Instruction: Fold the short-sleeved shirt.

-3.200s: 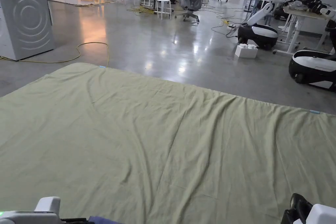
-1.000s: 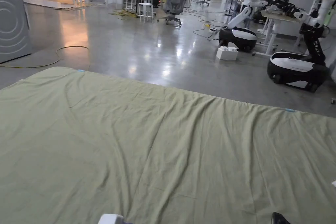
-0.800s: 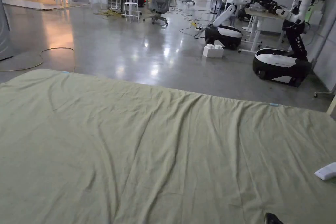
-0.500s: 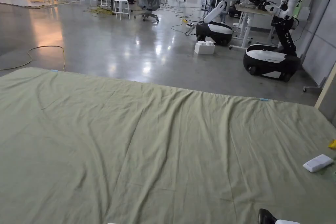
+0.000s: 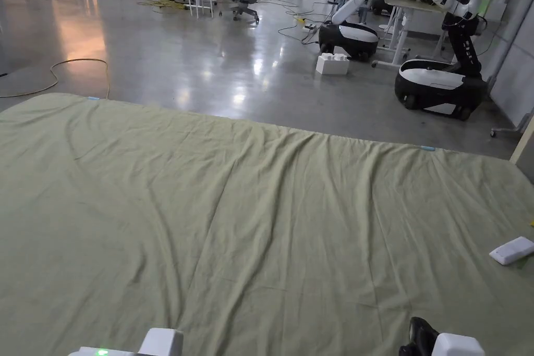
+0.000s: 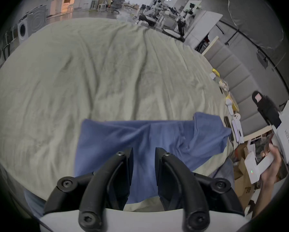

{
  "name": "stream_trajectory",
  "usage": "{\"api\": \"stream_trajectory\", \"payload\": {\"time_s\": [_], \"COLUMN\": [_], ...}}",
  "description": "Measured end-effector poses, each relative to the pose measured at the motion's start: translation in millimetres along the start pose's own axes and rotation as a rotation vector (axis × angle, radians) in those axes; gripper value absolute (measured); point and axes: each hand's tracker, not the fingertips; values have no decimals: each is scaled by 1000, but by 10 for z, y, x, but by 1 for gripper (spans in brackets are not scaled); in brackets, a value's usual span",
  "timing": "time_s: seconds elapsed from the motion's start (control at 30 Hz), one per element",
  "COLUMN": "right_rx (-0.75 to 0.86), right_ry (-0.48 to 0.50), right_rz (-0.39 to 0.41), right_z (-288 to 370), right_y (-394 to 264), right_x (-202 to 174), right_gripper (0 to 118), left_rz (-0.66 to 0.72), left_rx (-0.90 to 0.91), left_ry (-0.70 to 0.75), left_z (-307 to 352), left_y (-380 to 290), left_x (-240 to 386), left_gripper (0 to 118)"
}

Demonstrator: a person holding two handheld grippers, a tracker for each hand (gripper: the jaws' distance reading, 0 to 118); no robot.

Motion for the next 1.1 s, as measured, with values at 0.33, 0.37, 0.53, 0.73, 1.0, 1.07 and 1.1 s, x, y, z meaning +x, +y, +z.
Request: {"api": "stream_trajectory", "payload": {"time_s": [0.33, 0.37, 0.53, 0.73, 1.0, 1.07, 1.1], "right_rx": [-22, -21, -23, -26, -13, -9, -9], "right_ry": [18, 18, 21, 30, 42, 43, 43], "right_rz": [8, 11, 13, 8, 1, -5, -9], "right_z": [-12, -8, -21, -43, -31, -35, -39], "right_y": [-6, -2, 14, 18, 55, 69, 79], "right_x": [-62, -66, -89, -148, -185, -191, -194], "right_gripper": [3, 3, 3, 3, 3, 3, 3], "left_rz": [-53, -62, -107, -106, 16, 56, 69], "left_rx": [-97, -84, -34, -45, 50, 118, 146], "left_ry": [-49, -47, -37, -49, -242, -277, -290], "left_z": [-560, -556, -471, -635, -300, -125, -46], "left_y": [-281, -290, -329, -359, -287, -259, -244], "left_x": [441, 471, 615, 617, 74, -175, -297], "left_gripper": [18, 18, 18, 18, 51, 61, 64]}}
